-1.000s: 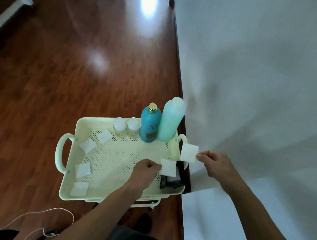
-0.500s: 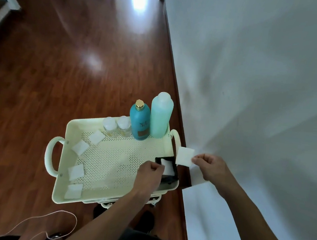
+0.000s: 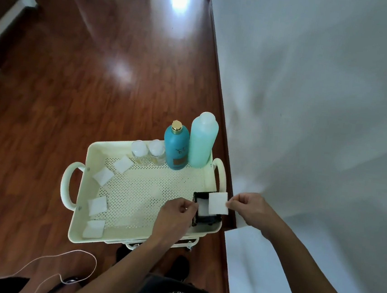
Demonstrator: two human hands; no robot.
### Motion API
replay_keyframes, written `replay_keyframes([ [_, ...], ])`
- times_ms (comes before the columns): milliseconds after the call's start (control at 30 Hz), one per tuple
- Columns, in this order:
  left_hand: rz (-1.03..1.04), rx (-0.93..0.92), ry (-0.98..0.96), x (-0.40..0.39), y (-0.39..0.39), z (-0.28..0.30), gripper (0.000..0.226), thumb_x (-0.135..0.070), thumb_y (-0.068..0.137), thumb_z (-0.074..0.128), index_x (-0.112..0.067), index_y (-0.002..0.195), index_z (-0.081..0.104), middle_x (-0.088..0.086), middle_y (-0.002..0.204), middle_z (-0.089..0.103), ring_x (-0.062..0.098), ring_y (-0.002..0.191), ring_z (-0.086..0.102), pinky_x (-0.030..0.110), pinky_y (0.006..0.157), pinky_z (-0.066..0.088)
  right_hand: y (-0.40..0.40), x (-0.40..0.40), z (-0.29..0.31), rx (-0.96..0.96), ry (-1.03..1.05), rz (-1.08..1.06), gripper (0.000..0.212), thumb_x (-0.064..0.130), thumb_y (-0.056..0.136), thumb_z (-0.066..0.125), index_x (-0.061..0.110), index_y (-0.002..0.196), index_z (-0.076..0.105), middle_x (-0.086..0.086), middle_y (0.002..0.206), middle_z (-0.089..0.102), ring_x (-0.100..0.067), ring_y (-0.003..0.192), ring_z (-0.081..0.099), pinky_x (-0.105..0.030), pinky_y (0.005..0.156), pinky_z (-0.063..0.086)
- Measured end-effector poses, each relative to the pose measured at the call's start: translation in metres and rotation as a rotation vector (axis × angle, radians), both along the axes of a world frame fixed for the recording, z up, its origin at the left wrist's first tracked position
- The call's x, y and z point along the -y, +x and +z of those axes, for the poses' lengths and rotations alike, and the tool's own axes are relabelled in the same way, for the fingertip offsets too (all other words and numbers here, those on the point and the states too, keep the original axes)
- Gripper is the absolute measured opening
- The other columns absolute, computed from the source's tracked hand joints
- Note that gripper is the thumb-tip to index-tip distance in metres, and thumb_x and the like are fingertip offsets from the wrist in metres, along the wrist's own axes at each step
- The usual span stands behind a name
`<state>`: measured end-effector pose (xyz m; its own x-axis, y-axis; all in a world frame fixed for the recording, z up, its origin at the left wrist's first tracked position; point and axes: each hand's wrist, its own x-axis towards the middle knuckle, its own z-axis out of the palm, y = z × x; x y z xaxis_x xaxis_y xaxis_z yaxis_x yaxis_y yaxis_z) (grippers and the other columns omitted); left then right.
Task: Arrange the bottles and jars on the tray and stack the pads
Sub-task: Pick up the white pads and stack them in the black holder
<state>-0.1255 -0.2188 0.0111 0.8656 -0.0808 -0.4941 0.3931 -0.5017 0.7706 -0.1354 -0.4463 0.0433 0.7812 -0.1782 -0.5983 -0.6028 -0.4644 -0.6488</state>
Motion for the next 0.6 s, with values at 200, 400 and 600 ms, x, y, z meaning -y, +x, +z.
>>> replay_keyframes([
  [200,0.045,-0.018,0.000,-0.015,0.004,-0.007,0.028,-0.050,0.086,0.063,-0.026,0.074,0.071,-0.007,0.054,0.068,0.001,0.045,0.058,0.024,0.054,0.043,0.005,-0.021,-0.002,-0.040,-0.058,0.078,0.019,0.037,0.089,0.069,0.020,0.080,0.073,-0.012,0.089,0.075,-0.032,0.083,0.073,-0.045,0.074,0.062],
  [400,0.099,-0.042,-0.012,-0.035,0.008,-0.017,0.030,-0.048,0.086,0.065,-0.022,0.072,0.071,-0.006,0.052,0.066,0.002,0.043,0.054,0.026,0.055,0.043,0.006,-0.045,-0.002,0.022,-0.366,0.261,0.021,0.037,0.089,0.063,0.025,0.075,0.071,0.005,0.073,0.071,-0.015,0.066,0.068,-0.036,0.064,0.061],
  [600,0.116,-0.050,-0.010,-0.045,0.011,-0.021,0.030,-0.047,0.088,0.065,-0.021,0.074,0.072,-0.007,0.054,0.067,0.001,0.043,0.054,0.026,0.055,0.044,0.003,-0.057,0.005,0.165,-0.748,0.444,0.020,0.049,0.091,0.062,0.030,0.096,0.066,0.008,0.084,0.067,-0.014,0.069,0.056,-0.026,0.058,0.038],
])
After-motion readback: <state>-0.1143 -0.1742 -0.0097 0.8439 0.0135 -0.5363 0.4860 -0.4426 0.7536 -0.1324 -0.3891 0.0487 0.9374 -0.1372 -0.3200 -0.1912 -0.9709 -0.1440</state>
